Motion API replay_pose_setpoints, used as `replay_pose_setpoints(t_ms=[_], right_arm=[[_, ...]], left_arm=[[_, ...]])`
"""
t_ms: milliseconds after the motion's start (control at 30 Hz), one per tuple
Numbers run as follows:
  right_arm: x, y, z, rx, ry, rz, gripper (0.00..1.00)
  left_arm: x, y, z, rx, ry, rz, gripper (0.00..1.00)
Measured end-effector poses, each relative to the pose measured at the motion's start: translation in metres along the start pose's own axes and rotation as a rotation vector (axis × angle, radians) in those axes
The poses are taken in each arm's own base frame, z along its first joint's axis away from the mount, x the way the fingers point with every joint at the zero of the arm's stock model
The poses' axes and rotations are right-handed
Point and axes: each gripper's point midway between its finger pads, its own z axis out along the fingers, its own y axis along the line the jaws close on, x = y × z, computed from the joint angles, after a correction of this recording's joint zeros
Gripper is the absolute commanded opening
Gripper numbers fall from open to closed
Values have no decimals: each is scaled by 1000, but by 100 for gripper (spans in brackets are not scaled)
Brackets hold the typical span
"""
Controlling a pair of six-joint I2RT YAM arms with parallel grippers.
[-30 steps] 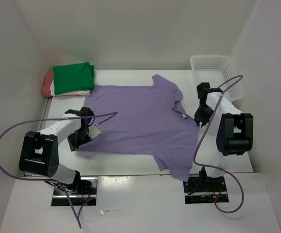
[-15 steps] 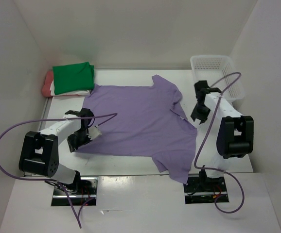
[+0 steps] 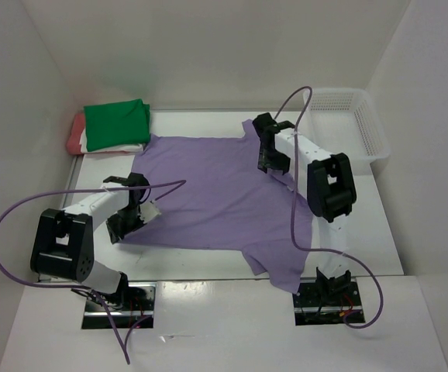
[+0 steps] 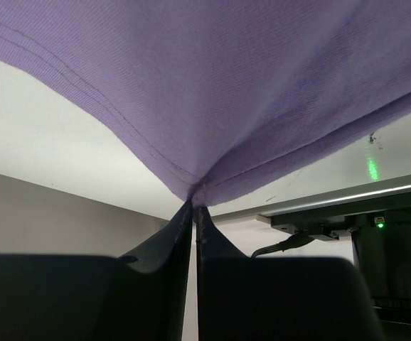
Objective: Fold and stack the t-shirts
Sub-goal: Flatten out the tshirt
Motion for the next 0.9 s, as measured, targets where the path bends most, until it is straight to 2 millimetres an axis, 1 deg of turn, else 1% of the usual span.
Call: replay_pose_setpoints(t_ms=[100, 133, 200, 233, 333, 367, 467, 533, 633, 667, 700, 767, 800, 867, 900], right_arm=[[0, 3, 16, 10, 23, -22, 66], [0, 5, 19, 10, 25, -28, 60], [-4, 8, 22, 5, 23, -43, 51], [-8, 11, 22, 1, 17, -46, 40], [-18, 15, 25, -4, 0, -40, 24], [-19, 14, 26, -1, -1, -36, 16], [-21, 6, 29, 17, 1, -11, 9], [-26, -5, 32, 41, -2, 21, 9], [-37, -36, 40, 108, -11, 72, 9], [-40, -47, 42, 137, -17, 88, 11], [-43, -56, 43, 160, -23, 99, 19], [-50, -75, 45, 211, -34, 128, 28], [-53, -83, 44, 233, -41, 134, 44], [-61, -90, 40, 262, -64, 144, 48], [-64, -90, 37, 267, -75, 146, 53]], left_arm=[[1, 0, 2, 5, 11, 0, 10], [1, -1, 2, 7, 14, 1, 10], [1, -1, 3, 8, 16, 1, 10], [1, -1, 2, 7, 16, 2, 10], [1, -1, 3, 10, 21, 1, 10], [1, -1, 3, 10, 23, 0, 10], [1, -1, 4, 9, 24, -1, 10], [1, -1, 4, 9, 24, -1, 10], [1, -1, 4, 8, 25, -2, 10], [1, 0, 4, 8, 25, -2, 10], [1, 0, 4, 7, 26, -1, 10], [2, 0, 3, 7, 26, -1, 10], [2, 0, 4, 7, 26, -1, 10], [2, 0, 4, 7, 27, -1, 10], [2, 0, 4, 7, 27, -1, 10]])
